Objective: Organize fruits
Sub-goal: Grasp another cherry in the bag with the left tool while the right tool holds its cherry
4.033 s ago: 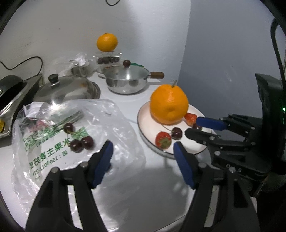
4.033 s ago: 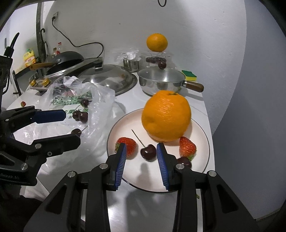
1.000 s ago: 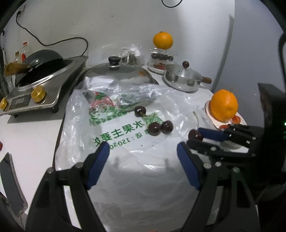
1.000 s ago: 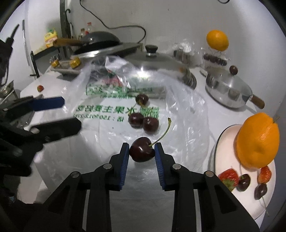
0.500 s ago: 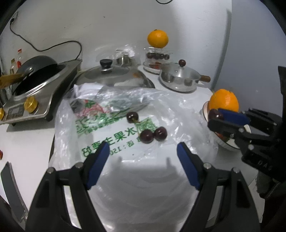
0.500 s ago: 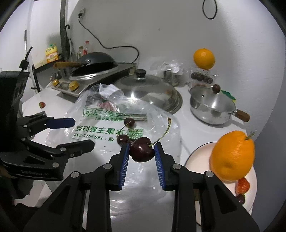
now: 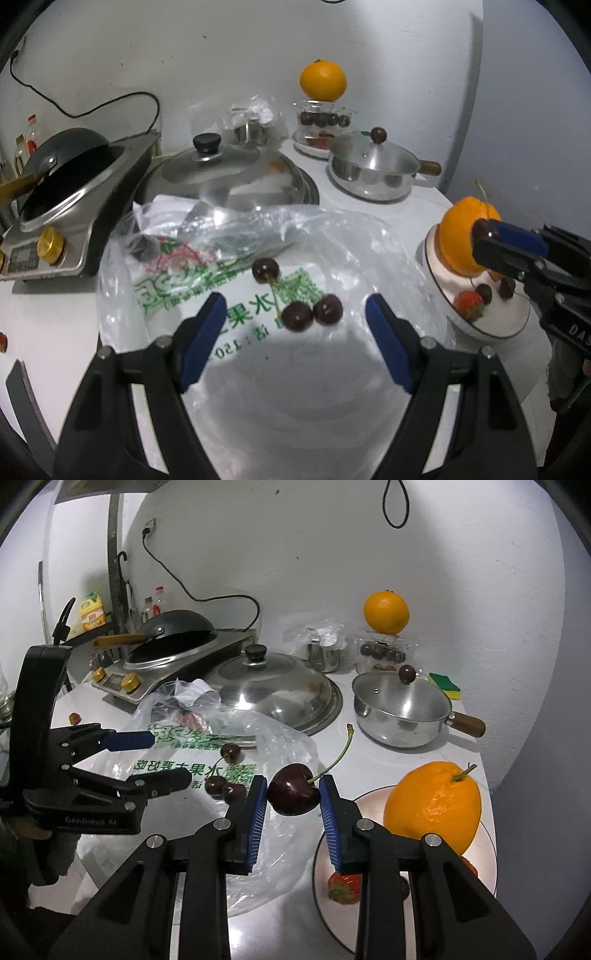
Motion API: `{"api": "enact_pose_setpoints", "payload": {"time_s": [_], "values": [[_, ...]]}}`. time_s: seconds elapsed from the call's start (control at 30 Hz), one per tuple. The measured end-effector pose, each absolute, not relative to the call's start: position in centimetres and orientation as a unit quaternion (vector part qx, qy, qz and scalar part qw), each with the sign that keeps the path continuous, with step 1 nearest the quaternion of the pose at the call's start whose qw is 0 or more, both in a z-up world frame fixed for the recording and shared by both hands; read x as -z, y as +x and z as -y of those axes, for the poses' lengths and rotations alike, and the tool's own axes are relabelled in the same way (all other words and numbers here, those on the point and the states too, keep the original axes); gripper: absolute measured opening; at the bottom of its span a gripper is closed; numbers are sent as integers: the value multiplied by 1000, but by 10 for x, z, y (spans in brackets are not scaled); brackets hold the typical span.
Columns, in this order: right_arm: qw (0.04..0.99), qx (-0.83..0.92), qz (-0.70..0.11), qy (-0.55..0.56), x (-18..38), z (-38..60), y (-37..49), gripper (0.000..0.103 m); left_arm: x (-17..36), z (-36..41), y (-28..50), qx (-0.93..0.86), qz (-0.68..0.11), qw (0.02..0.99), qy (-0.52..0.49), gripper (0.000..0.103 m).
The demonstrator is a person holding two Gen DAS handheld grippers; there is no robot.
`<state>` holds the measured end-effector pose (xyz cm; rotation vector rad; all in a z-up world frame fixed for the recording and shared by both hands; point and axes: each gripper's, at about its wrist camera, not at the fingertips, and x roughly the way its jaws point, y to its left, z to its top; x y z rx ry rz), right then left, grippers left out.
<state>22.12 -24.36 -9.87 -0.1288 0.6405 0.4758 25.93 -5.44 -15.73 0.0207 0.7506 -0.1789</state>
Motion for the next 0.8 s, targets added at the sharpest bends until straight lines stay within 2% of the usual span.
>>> {"api": "enact_pose_setpoints", "payload": {"time_s": [0.33,0.8], "values": [[920,-239,-305,-53,95,243,251,31,159,49,294,72,-383,921,7,79],[907,-244,-344,-22,114,230,296,31,187,49,345,61,-418,906,15,78]]}}
